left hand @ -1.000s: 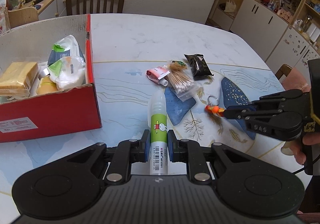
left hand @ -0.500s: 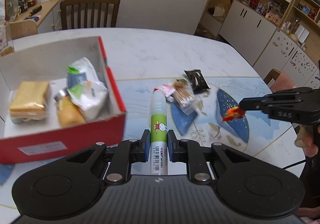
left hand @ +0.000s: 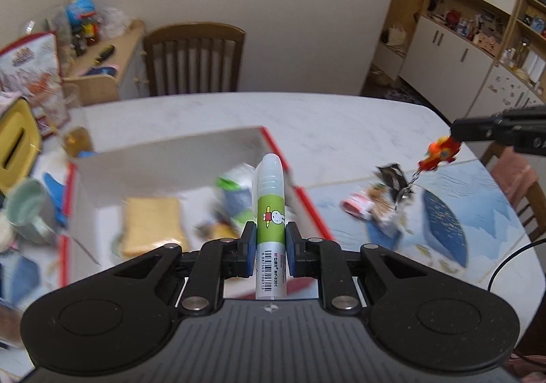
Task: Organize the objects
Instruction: 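Carry the glue stick and keychain with both grippers over the red box, then lower both grippers into the box and open them to release the items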
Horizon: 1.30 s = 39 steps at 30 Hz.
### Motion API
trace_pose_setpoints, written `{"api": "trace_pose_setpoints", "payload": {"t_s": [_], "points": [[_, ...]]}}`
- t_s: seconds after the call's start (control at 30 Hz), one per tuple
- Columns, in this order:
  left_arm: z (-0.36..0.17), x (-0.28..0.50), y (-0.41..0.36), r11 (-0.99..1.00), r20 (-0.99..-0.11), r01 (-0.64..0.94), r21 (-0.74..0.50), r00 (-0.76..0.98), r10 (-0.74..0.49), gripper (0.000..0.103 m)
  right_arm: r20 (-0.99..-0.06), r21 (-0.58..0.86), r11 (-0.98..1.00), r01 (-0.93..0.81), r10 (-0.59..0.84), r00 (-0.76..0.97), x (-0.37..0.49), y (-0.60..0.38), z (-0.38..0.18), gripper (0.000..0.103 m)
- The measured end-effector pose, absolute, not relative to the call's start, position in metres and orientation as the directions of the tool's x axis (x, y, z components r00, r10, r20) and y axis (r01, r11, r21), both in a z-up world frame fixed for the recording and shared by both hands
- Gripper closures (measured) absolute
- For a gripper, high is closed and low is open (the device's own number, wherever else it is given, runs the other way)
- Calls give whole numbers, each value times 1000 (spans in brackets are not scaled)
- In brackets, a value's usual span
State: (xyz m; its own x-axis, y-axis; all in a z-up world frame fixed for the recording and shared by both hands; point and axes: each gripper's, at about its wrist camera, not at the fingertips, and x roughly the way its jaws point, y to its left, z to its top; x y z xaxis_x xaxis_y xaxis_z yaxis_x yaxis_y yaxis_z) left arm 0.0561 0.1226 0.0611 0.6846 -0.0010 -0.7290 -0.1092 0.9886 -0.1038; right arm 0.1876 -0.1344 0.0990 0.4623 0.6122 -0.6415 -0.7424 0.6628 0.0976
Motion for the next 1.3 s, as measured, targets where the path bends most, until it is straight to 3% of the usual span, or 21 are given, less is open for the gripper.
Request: {"api": "trace_pose_setpoints", "payload": {"t_s": [0.47,0.93,1.3], "points": [[49,83,203,979,-771,-204,-6,625,125,86,-624,97,509,-855,701,346,187,0,99,98],[-13,107,230,971,-845,-240,-8,520,122,86,-762,138,463,-876,614,204,176,71,8,98],[-35,108,229,972,-869,-234,-36,488,85,86,-818,175,451,-875,561,125,171,80,-30,98]]}}
